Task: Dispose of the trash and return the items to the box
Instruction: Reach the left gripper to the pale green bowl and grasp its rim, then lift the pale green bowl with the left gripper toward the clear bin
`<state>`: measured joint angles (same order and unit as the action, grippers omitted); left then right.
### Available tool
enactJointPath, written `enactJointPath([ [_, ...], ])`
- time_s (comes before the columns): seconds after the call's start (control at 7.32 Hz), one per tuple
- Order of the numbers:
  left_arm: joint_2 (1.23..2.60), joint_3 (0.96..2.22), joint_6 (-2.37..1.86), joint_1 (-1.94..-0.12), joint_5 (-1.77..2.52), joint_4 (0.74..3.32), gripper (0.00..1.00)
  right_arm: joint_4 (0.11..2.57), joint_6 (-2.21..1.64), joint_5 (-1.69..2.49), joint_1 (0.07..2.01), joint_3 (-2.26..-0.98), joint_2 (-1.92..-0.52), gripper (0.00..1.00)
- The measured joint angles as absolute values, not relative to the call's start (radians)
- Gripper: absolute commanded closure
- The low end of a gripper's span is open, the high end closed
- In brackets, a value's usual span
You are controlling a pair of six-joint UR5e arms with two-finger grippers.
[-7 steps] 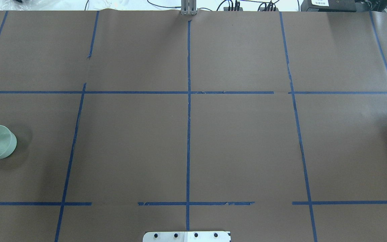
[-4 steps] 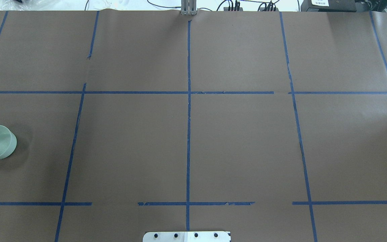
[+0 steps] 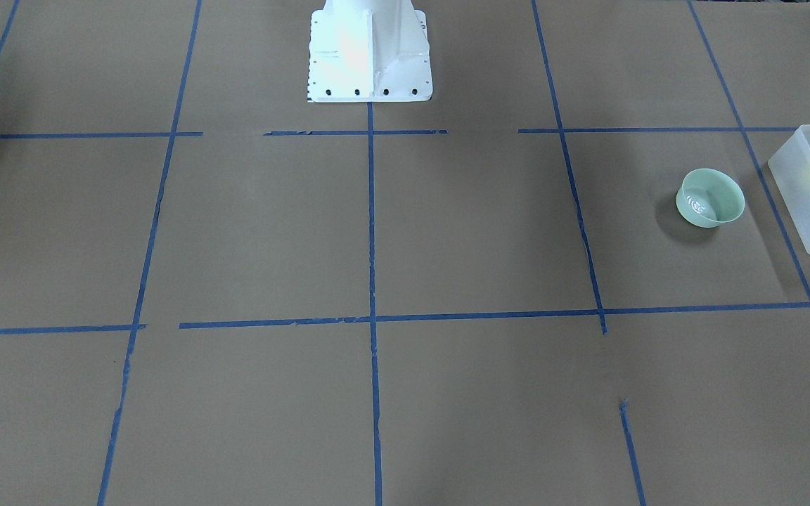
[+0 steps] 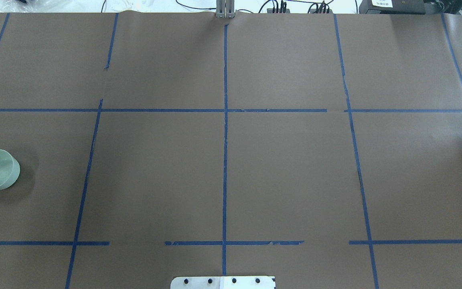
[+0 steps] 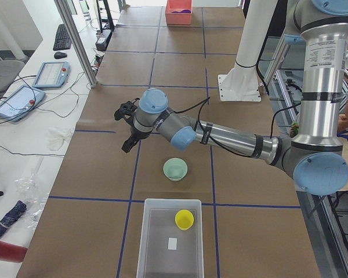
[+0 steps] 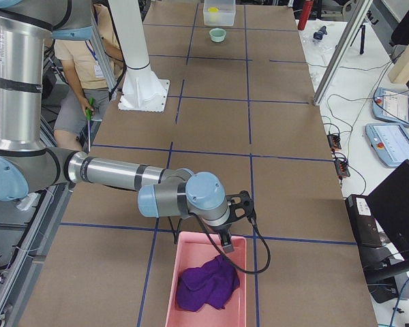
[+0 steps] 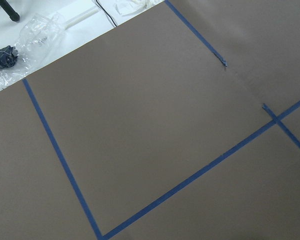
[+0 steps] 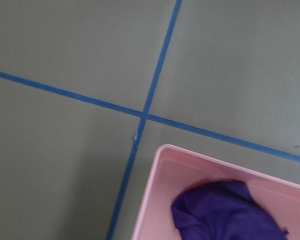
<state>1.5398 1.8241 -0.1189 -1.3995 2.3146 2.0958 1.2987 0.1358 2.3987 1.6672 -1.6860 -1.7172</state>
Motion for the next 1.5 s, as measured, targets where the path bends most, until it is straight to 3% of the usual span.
enactJointPath([
  [0.27,1.479,1.818,-0.364,-1.256,2.203,2.288,0.03,1.281,-0.066,2.395,1.557,-1.785,-1.719,0.00],
  [0.41,1.450,1.781,-0.452,-1.189,2.151,2.392,0.11,1.279,-0.105,2.391,1.528,-1.805,-1.718,0.00],
  [1.23,1.341,1.566,-0.527,-1.023,2.029,2.648,0.27,1.256,-0.125,2.375,1.505,-1.817,-1.722,0.00],
  [1.37,1.340,1.530,-0.526,-0.995,2.020,2.684,0.42,1.255,-0.125,2.375,1.506,-1.817,-1.722,0.00],
  [1.5,1.339,1.513,-0.525,-0.968,2.014,2.706,0.99,1.255,-0.125,2.375,1.506,-1.817,-1.723,0.00],
])
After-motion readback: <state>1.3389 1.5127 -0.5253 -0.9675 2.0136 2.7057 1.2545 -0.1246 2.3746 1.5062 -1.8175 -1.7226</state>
